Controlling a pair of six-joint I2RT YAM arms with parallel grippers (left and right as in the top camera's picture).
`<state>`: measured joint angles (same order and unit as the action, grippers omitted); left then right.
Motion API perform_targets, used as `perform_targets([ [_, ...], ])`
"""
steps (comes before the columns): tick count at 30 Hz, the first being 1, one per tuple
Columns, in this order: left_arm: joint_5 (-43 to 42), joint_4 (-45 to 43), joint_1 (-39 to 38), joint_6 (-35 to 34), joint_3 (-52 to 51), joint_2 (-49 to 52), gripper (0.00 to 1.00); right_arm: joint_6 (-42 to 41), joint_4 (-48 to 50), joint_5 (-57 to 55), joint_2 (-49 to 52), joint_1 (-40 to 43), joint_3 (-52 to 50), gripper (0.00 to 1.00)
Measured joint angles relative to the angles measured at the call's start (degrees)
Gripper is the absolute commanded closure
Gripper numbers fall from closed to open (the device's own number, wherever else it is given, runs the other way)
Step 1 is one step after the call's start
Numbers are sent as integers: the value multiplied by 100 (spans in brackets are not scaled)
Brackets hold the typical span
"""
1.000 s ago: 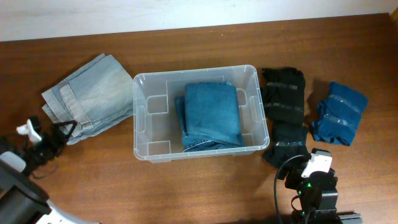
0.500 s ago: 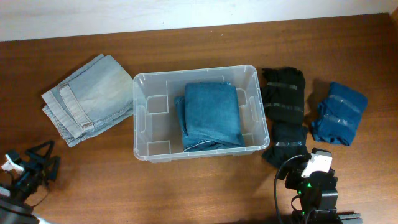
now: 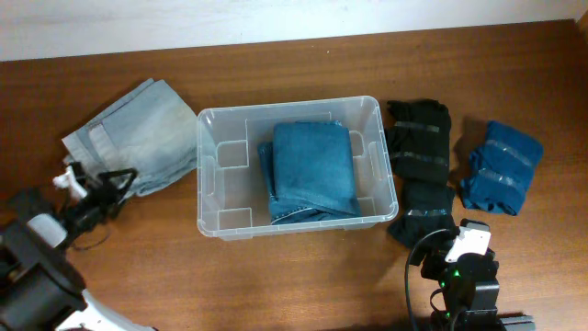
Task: Pack container
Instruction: 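Lower the left gripper onto the light-blue jeans and grasp its edge, then lift the light-blue jeans with the left gripper and carry it over the container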
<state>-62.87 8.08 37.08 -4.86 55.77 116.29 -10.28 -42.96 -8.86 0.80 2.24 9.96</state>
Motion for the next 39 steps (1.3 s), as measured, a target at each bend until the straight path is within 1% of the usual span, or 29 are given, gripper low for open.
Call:
perform_targets([
  [1,57,-83,-125,-33,0,0,2,4,0,0,0,0,0,2],
  [4,304,-181,-435,-184,24,-26,11,7,0,0,0,0,0,2],
  [6,446,-199,-538,-240,33,-37,24,2,0,0,0,0,0,2],
  [7,529,-208,-562,-267,33,-37,28,2,0,0,0,0,0,2],
  [8,623,-210,-564,-282,33,-37,35,2,0,-2,0,0,0,2],
  [9,680,-221,-573,-317,33,-26,48,4,2,0,0,0,0,2],
  [10,765,-229,-581,-345,33,-22,65,2,2,-2,0,0,0,2],
  [12,957,-229,-590,-396,31,17,75,0,2,0,0,0,0,2],
  [13,1032,-223,-595,-420,20,35,84,4,0,-2,0,0,0,2],
  [16,1126,-129,-601,-446,-28,20,99,4,-2,0,0,0,0,2],
  [19,1327,59,-623,-481,-83,-140,99,2,0,0,0,0,0,2],
  [22,1696,437,-656,-509,-225,-520,99,-2,0,-2,0,0,0,1],
  [24,1878,798,-664,-525,-297,-931,99,0,-2,0,0,0,0,2],
  [28,2074,1593,-671,-546,-212,-2144,100,7,0,0,0,0,0,2],
  [32,2092,2308,-669,-570,302,-3545,99,2,-2,0,0,0,0,2],
  [36,2044,2498,-669,-739,754,-4218,99,2,0,0,0,0,0,2],
  [39,1797,2492,-682,-1029,1213,-4682,99,4,0,0,0,0,0,2],
])
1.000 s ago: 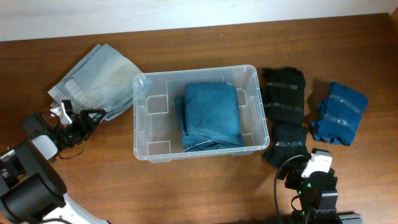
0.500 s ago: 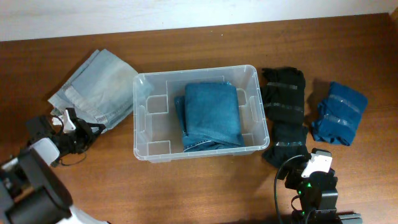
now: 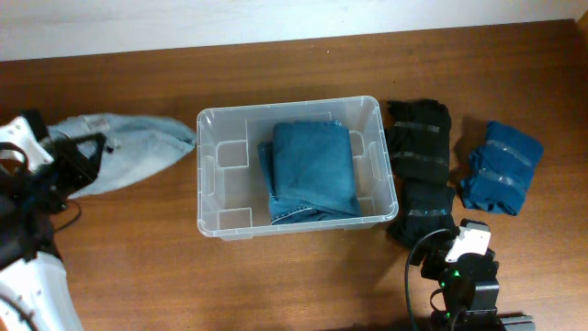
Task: Pack container
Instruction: 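Lift the light-blue jeans with the left gripper and carry it over the container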
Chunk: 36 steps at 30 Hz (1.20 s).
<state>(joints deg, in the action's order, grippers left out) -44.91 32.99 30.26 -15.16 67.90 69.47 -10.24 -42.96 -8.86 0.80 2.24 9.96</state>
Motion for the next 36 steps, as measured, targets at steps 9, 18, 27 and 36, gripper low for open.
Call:
perform_targets([
  [9,-1366,-1401,-1401,-579,1010,-240,99,0,0,0,0,0,0,2],
  [18,-1923,-1519,-3945,-214,1045,503,99,-4,0,-2,0,0,0,2],
  [27,-2041,-1235,-5056,715,1040,2378,100,-2,0,0,0,0,0,2],
  [36,-2476,-2983,-5053,431,1045,2643,100,-4,0,0,0,0,0,2],
])
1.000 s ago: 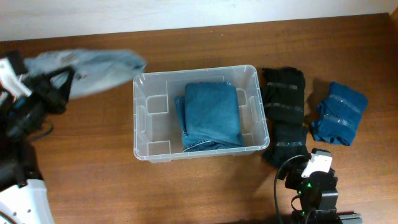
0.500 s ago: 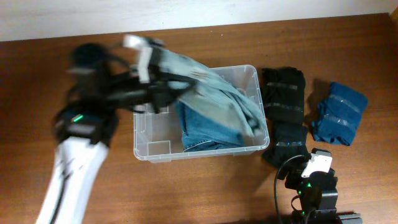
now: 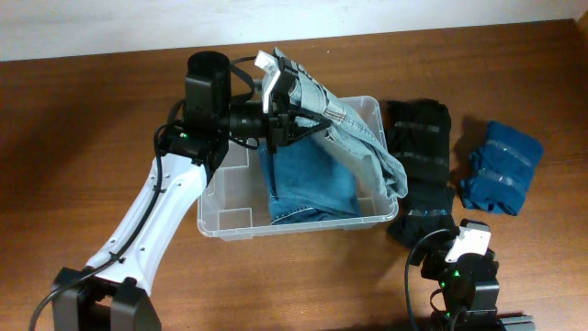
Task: Pack container
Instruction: 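Lift the light-blue jeans with the left gripper and carry it over the container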
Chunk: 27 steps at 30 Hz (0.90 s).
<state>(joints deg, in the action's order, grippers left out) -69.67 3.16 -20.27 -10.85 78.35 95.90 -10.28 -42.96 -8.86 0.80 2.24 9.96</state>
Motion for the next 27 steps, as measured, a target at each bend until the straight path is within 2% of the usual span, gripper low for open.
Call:
perform_targets([
  [2,-46,-46,4,-76,-4,7,100,4,0,0,0,0,0,2],
  [8,-184,-1244,4,-428,-13,15,100,4,0,0,0,0,0,2],
  [19,-284,-1274,4,-411,-11,376,100,4,0,0,0,0,0,2],
  [22,-348,-935,4,-223,-9,697,100,2,0,-2,0,0,0,2],
  [27,-446,654,50,354,17,1036,100,0,0,-2,0,0,0,2],
])
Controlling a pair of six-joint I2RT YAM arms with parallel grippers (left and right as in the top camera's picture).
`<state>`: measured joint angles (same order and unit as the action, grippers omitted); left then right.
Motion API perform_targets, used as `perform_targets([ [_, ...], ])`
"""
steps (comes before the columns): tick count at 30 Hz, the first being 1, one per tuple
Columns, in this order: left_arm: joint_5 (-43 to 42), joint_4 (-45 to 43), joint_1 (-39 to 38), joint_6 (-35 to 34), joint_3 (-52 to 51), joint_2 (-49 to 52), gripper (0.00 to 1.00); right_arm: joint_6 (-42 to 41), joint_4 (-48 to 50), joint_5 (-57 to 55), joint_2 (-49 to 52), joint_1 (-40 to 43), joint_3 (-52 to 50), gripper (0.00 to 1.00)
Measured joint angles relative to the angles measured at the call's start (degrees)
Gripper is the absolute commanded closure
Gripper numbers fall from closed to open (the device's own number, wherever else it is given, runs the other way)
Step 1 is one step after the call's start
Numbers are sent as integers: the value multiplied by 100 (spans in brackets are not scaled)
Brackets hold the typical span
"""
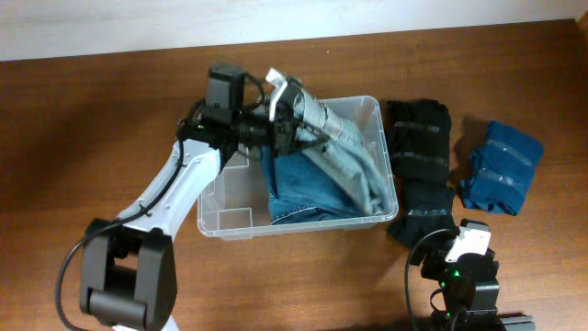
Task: Pack container
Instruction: 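Lift the light-blue jeans with the left gripper and carry it over the container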
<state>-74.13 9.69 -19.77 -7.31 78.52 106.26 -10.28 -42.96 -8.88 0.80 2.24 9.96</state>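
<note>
A clear plastic container [216, 198] sits mid-table with folded blue jeans [303, 188] lying in its right half. My left gripper [296, 118] hangs over the container's back part, shut on light grey-blue jeans [354, 165] that drape down across the blue jeans toward the right wall. A black garment [421, 165] and a folded dark blue garment [501, 167] lie on the table right of the container. My right gripper [464, 241] rests at the front right, its jaws not visible.
The wooden table's [110, 119] back edge meets a white wall. The left arm's links run from the front left up across the container's left wall. The right arm's base sits at the front edge near the black garment.
My left gripper has dropped lower and slightly right over the container. The light jeans hang less spread and now lie more on the blue jeans inside.
The light jeans lay folded on the table left of the container with my left gripper at their near edge. Then the gripper held them, dragged out at the far left. Later it carried them above the container, and now they drape into it. The right arm stayed still.
</note>
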Motion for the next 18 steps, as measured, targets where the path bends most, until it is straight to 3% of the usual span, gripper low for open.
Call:
perform_targets([
  [9,-83,2804,723,800,57,-31,98,4,4,2,0,0,0,2],
  [10,-42,3128,846,874,57,-68,92,-2,0,2,0,0,0,2],
  [14,590,4535,1377,1193,61,-424,53,4,2,2,4,0,0,2],
  [18,1480,5486,1563,1338,61,-776,37,2,0,0,4,0,0,2],
])
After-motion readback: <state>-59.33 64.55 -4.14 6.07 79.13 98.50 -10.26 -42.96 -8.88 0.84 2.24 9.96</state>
